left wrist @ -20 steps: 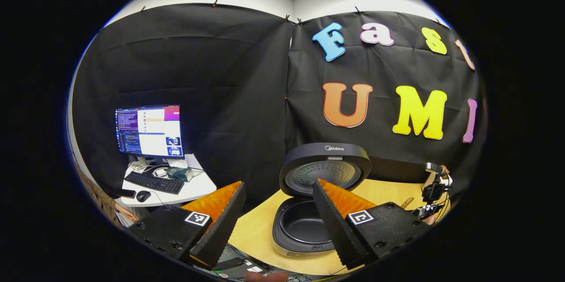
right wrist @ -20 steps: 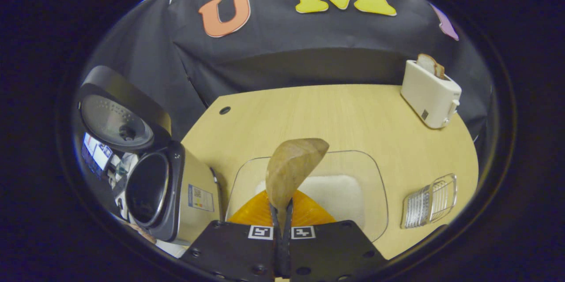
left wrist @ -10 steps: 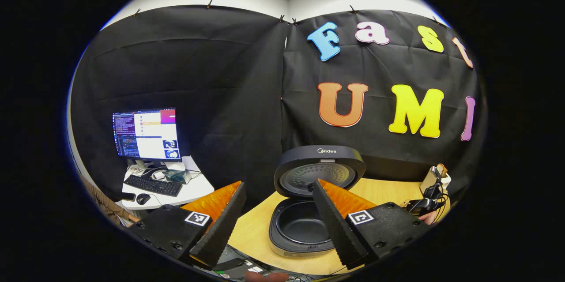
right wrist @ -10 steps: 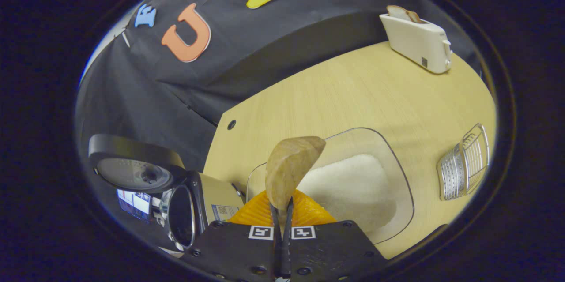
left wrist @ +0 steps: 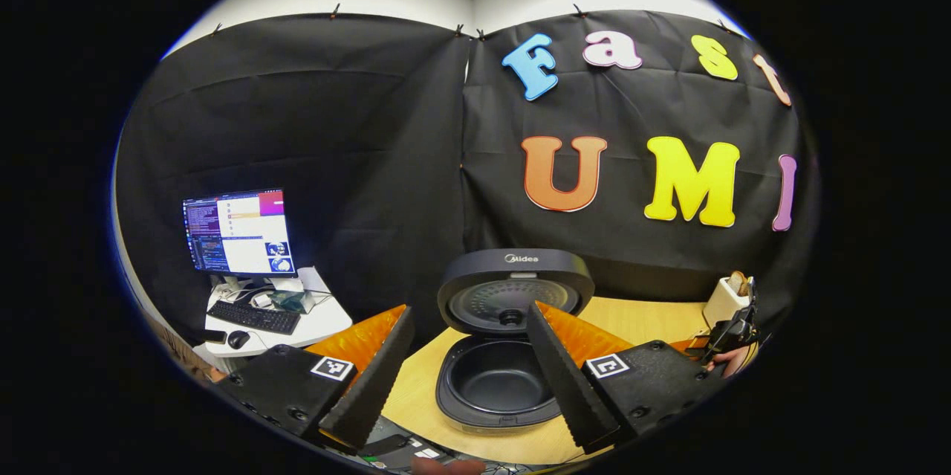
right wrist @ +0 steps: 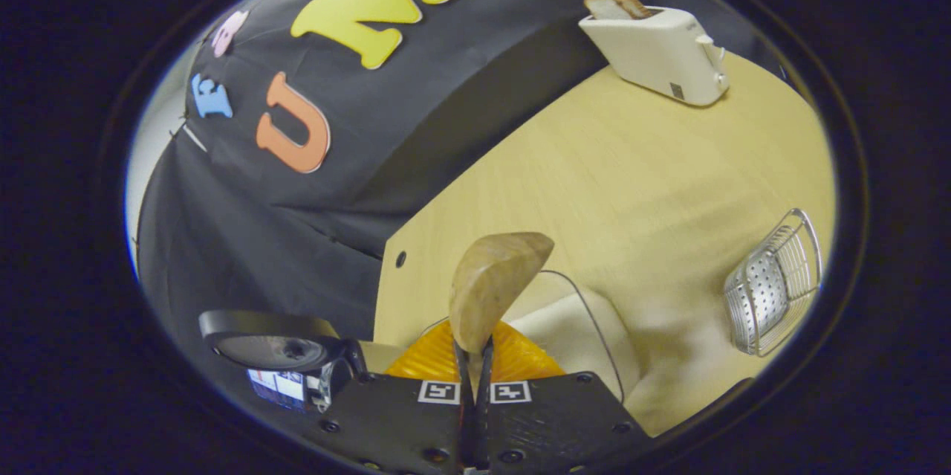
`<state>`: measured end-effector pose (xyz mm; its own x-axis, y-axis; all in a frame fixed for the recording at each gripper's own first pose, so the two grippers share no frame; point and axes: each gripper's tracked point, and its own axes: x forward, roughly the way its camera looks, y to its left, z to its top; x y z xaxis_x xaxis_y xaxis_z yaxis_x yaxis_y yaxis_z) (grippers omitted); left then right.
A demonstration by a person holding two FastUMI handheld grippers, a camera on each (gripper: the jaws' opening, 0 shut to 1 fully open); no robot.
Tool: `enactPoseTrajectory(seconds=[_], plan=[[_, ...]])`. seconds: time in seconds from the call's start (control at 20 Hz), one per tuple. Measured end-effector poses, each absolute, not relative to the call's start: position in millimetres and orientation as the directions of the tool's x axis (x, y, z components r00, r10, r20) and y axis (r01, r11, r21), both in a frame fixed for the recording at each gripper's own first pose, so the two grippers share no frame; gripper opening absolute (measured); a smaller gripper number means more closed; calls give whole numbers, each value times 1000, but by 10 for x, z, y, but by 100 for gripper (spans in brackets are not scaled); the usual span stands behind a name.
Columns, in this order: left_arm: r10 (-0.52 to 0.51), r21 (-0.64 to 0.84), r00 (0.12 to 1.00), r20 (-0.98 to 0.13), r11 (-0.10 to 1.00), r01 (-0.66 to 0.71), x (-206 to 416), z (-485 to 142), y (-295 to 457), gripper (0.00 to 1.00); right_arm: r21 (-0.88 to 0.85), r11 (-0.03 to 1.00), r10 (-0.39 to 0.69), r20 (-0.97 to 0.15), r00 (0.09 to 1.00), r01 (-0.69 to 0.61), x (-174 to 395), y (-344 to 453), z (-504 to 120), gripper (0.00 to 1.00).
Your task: Close the left gripper, press the button to open the rice cooker; take a wooden spoon from the chopstick holder with the right hand, scoop a spoonful of rice and pour it into the rice cooker, then put the wooden spoon back into the chopstick holder.
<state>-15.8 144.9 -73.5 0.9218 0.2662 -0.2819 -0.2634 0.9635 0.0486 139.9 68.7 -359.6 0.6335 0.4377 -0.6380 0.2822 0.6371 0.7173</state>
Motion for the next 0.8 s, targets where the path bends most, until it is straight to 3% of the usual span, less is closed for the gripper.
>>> enactPoseTrajectory(seconds=[0.45,0.8], plan=[[248,12,929,-274,967,-255,-69,-849,1323,98,730,613,432,-630,646,303,1362,407,-3271,0],[262,28,931,-255,964,-264,-111,-868,1447,98,769,567,473,-597,648,295,1411,734,-2835,0]])
